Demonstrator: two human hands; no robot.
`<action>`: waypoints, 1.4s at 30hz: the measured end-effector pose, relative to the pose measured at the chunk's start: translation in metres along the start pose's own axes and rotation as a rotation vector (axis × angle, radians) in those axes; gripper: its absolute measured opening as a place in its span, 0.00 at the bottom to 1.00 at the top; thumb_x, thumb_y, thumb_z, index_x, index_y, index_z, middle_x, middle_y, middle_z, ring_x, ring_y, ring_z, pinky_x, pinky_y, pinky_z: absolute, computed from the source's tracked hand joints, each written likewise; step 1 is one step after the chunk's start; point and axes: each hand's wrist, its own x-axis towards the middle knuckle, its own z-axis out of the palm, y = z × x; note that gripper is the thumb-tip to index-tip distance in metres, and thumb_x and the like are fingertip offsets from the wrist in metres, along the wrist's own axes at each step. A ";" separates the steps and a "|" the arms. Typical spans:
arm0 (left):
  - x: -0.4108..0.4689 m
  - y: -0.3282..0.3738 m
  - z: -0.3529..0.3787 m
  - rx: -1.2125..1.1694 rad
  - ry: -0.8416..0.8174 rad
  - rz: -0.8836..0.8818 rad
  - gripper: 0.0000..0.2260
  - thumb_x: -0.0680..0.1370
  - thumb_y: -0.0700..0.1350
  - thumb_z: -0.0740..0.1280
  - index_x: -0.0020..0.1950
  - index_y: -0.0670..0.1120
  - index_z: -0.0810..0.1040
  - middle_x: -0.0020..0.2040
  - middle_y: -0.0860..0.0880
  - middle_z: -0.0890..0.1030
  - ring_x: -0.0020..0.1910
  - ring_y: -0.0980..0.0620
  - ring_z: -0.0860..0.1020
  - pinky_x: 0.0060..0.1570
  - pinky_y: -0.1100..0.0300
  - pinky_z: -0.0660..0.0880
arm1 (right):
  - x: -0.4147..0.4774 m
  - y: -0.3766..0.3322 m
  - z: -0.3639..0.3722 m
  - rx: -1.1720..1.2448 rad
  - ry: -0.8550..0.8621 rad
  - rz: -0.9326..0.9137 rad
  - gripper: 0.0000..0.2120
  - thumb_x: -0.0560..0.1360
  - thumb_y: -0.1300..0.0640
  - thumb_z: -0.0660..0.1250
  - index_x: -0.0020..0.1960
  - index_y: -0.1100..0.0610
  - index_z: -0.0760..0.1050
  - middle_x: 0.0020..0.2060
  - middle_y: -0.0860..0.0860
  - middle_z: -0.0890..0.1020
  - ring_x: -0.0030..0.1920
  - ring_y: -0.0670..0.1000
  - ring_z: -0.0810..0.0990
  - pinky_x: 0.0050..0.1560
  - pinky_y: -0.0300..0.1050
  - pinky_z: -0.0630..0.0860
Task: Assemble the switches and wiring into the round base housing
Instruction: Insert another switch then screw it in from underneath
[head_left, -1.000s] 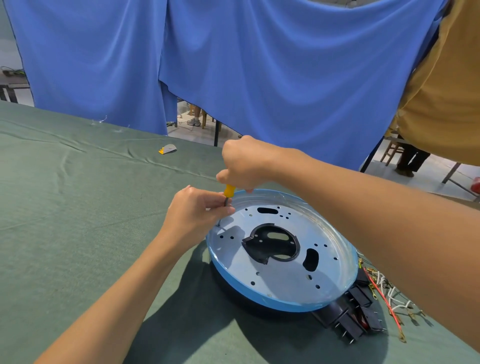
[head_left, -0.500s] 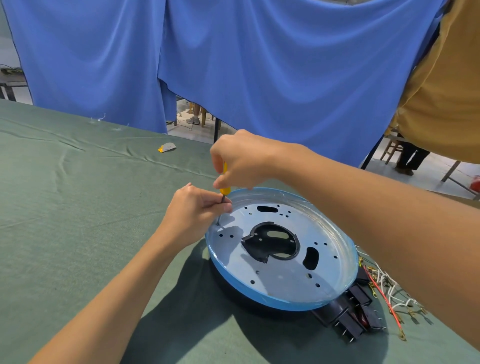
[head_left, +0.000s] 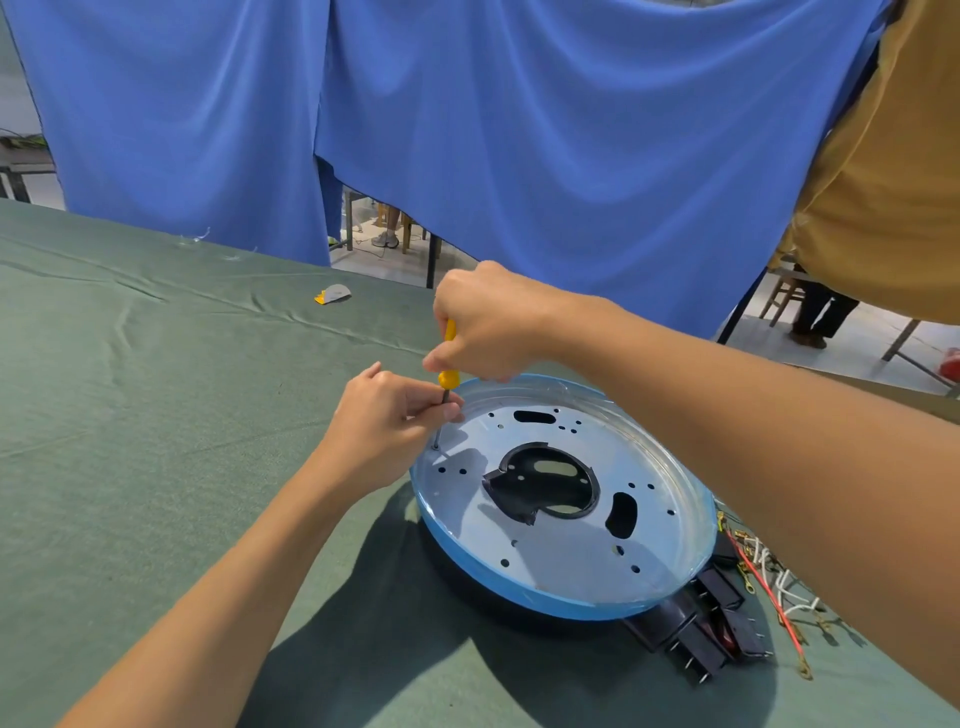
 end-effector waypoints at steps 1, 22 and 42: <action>-0.001 0.001 0.002 -0.007 0.022 -0.001 0.04 0.76 0.45 0.72 0.45 0.48 0.87 0.41 0.48 0.87 0.47 0.46 0.83 0.67 0.67 0.50 | 0.000 0.001 0.000 0.024 -0.005 0.028 0.15 0.77 0.51 0.66 0.34 0.57 0.70 0.26 0.53 0.80 0.30 0.52 0.81 0.29 0.43 0.77; -0.002 0.002 -0.004 0.009 -0.050 0.009 0.06 0.77 0.42 0.70 0.44 0.44 0.87 0.39 0.47 0.86 0.44 0.42 0.82 0.57 0.82 0.49 | -0.001 -0.004 -0.003 -0.030 -0.024 -0.035 0.05 0.77 0.59 0.65 0.42 0.59 0.75 0.32 0.56 0.79 0.32 0.50 0.81 0.28 0.41 0.74; -0.002 -0.015 -0.014 -0.356 -0.326 -0.514 0.18 0.80 0.53 0.64 0.38 0.46 0.86 0.39 0.48 0.86 0.38 0.52 0.85 0.40 0.58 0.79 | 0.005 -0.011 -0.015 -0.032 -0.256 0.026 0.13 0.77 0.52 0.68 0.38 0.55 0.69 0.33 0.51 0.77 0.27 0.48 0.79 0.27 0.37 0.75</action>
